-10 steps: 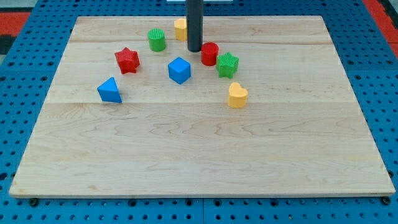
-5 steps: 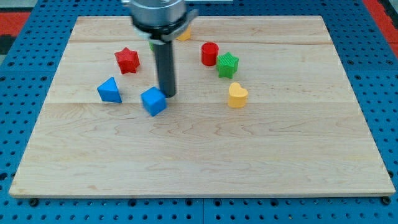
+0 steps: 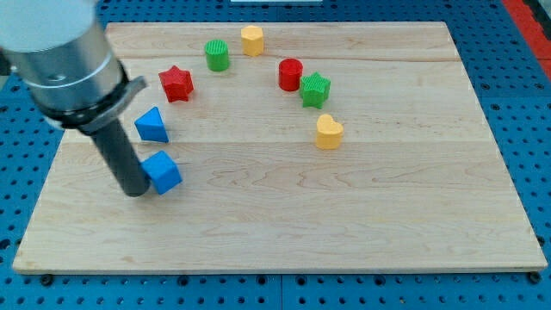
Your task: Move the blue cube towards the right center of the board
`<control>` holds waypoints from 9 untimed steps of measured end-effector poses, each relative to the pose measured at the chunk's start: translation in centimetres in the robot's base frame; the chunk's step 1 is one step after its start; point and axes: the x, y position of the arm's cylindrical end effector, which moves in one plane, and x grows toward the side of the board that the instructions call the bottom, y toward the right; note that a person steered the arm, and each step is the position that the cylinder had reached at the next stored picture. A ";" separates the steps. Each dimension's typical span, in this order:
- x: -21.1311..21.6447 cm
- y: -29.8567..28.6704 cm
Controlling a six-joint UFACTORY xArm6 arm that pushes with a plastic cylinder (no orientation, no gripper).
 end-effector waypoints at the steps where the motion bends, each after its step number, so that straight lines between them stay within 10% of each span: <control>1: -0.7 -0.3; 9: 0.5 32.8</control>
